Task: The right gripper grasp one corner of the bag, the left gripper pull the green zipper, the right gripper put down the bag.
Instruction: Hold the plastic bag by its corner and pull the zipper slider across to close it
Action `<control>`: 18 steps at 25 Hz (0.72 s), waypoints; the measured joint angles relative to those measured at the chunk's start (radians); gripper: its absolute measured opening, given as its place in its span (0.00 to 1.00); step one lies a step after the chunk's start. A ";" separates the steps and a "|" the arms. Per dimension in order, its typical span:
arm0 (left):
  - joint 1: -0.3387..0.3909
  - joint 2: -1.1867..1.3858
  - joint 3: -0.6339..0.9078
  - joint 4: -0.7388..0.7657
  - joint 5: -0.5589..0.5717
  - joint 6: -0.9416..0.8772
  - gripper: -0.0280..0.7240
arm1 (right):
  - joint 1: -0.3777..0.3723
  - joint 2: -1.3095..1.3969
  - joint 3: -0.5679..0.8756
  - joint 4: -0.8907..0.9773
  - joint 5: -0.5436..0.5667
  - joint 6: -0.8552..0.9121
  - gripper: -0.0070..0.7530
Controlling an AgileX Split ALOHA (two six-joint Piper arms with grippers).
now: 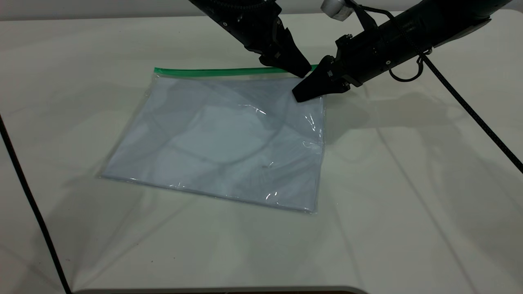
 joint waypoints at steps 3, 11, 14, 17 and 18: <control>0.000 0.001 -0.001 -0.013 -0.002 0.000 0.56 | 0.000 0.000 0.000 -0.003 0.000 0.000 0.05; 0.000 0.001 -0.001 -0.020 -0.001 0.014 0.36 | 0.000 0.000 0.000 -0.003 -0.001 0.000 0.05; 0.000 0.001 -0.001 -0.020 0.000 0.016 0.31 | 0.000 0.000 0.000 -0.003 -0.003 0.000 0.05; 0.000 0.001 -0.001 -0.020 -0.001 0.020 0.28 | 0.000 0.000 0.000 -0.003 -0.003 0.000 0.05; 0.000 0.001 -0.001 -0.020 -0.005 0.020 0.25 | 0.000 0.000 0.000 -0.003 -0.004 0.000 0.05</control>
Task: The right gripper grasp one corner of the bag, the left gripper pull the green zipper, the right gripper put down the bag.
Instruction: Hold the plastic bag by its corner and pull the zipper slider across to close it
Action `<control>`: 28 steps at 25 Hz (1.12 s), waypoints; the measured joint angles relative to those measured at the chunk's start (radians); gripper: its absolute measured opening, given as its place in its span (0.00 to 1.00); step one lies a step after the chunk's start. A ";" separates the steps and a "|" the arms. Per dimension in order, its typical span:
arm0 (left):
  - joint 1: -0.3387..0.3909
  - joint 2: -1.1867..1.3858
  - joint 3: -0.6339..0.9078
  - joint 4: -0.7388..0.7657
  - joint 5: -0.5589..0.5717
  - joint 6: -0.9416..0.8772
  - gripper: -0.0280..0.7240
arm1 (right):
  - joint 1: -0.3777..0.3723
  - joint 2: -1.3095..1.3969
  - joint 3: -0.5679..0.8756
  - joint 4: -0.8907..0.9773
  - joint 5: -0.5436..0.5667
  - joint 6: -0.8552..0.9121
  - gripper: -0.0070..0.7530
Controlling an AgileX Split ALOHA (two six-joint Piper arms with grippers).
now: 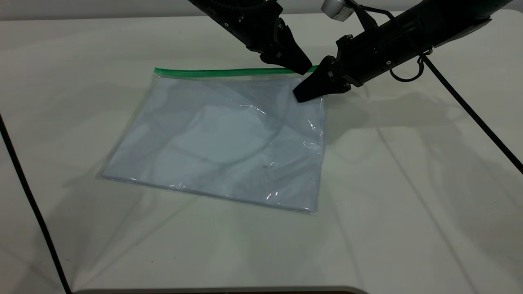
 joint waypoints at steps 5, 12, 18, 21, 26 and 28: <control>0.000 0.000 0.000 0.000 -0.005 0.008 0.17 | 0.000 0.000 0.000 0.000 -0.003 0.000 0.05; 0.000 0.000 0.000 0.004 -0.008 0.054 0.11 | -0.001 0.000 0.000 0.002 -0.004 0.000 0.05; 0.004 0.000 0.000 0.013 -0.012 0.059 0.11 | -0.001 0.000 -0.002 0.008 -0.008 0.000 0.05; 0.007 0.000 -0.001 0.032 -0.012 0.059 0.11 | -0.001 0.000 -0.002 0.010 -0.009 0.000 0.05; 0.019 0.000 -0.001 0.042 -0.012 0.059 0.11 | 0.000 0.000 -0.002 0.017 -0.012 0.000 0.05; 0.027 0.000 -0.001 0.042 -0.011 0.059 0.11 | -0.002 0.000 -0.002 0.021 -0.012 0.001 0.05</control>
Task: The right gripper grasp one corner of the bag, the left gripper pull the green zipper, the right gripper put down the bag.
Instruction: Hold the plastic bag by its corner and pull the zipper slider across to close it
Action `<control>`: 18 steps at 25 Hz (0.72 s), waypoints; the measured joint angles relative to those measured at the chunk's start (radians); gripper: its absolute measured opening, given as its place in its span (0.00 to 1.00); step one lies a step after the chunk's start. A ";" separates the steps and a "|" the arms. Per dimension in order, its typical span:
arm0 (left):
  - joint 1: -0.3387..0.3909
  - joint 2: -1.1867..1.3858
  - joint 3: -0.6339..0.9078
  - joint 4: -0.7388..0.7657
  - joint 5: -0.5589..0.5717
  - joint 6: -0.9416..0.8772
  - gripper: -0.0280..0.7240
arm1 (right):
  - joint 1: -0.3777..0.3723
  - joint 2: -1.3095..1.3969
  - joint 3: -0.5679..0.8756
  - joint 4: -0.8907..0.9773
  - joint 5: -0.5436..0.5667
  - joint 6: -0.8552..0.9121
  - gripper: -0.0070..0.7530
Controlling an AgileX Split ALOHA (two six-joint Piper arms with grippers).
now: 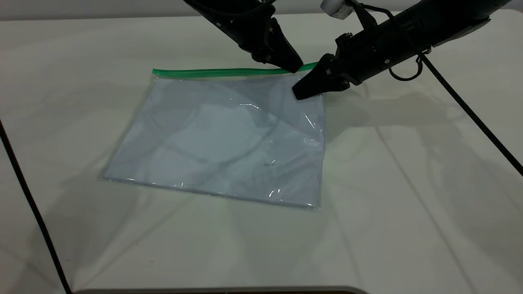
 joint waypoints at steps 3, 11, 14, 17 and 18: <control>0.017 0.000 0.000 0.006 0.002 0.000 0.11 | -0.003 0.000 -0.002 0.006 0.000 0.002 0.05; 0.061 0.000 0.000 0.080 0.003 0.000 0.11 | -0.014 0.000 -0.002 0.009 0.002 0.006 0.05; 0.086 0.000 0.000 0.100 0.007 0.000 0.11 | -0.017 0.000 -0.002 0.012 0.005 0.006 0.05; 0.117 0.000 0.000 0.134 0.019 0.000 0.11 | -0.017 0.000 -0.002 0.014 0.005 0.006 0.05; 0.129 0.000 0.000 0.145 0.025 -0.001 0.11 | -0.017 0.000 -0.002 0.016 0.005 0.006 0.05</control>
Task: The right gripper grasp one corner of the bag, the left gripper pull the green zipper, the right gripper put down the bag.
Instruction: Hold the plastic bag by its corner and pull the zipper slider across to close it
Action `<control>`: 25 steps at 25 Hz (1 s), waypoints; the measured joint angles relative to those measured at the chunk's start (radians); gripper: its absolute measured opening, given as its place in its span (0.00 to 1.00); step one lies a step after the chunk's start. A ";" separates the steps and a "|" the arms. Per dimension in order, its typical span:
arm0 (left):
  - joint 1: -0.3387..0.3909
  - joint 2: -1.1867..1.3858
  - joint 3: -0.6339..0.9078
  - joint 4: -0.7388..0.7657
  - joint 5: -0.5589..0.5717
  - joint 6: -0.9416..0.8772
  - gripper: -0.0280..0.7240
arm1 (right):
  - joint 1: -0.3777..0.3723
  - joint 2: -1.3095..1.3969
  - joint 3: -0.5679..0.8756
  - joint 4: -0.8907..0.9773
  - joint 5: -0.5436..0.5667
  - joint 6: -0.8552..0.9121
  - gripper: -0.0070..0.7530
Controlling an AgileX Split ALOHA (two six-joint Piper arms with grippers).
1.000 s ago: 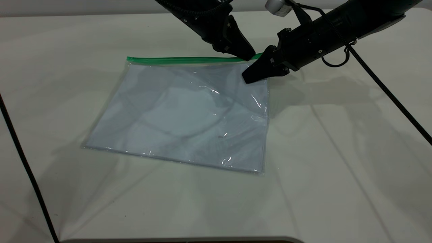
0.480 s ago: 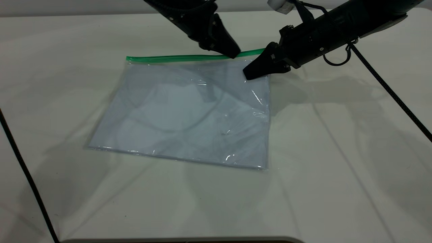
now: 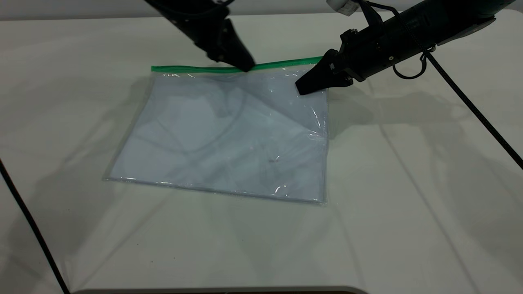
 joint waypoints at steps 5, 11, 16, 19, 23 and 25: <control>0.056 0.000 0.000 0.031 0.010 -0.005 0.12 | 0.000 0.000 0.000 0.001 0.000 0.000 0.05; 0.111 0.000 0.000 0.082 0.015 -0.005 0.12 | -0.002 0.000 0.000 0.004 0.000 0.003 0.05; 0.153 0.000 0.000 0.132 0.017 -0.005 0.12 | -0.004 0.000 0.000 0.001 0.000 0.009 0.05; 0.178 0.000 0.000 0.157 0.019 -0.005 0.12 | -0.004 0.000 0.000 -0.001 0.000 0.009 0.05; 0.211 0.000 0.000 0.174 0.020 -0.005 0.12 | -0.004 0.000 0.000 -0.003 -0.002 0.011 0.05; 0.220 0.000 0.000 0.186 0.020 -0.005 0.12 | -0.005 0.000 0.000 -0.006 -0.004 0.011 0.05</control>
